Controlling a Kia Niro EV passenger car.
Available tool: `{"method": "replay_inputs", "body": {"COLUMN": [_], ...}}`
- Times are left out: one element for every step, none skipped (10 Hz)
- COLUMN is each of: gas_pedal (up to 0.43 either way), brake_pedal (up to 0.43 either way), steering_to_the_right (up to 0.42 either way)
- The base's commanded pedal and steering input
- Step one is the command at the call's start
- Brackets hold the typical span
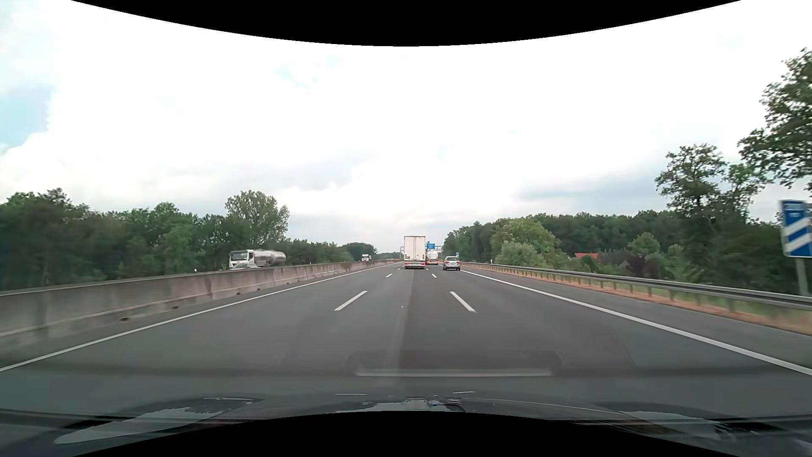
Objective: Follow the waypoints while adhering to traffic rules and regulations
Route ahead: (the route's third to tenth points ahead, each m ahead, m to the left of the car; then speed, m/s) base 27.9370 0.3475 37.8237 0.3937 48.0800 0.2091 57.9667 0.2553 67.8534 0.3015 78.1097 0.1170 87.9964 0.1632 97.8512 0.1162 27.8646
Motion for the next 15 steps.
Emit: {"method": "replay_inputs", "body": {"gas_pedal": [0.220,0.220,0.220,0.220,0.228,0.228,0.228,0.228,0.228,0.228,0.240,0.240,0.240,0.240,0.240], "brake_pedal": [0.000,0.000,0.000,0.000,0.000,0.000,0.000,0.000,0.000,0.000,0.000,0.000,0.000,0.000,0.000], "steering_to_the_right": [-0.001,-0.001,-0.001,-0.001,-0.001,-0.001,-0.001,-0.001,-0.001,-0.001,-0.001,-0.001,-0.001,-0.001,-0.002]}}
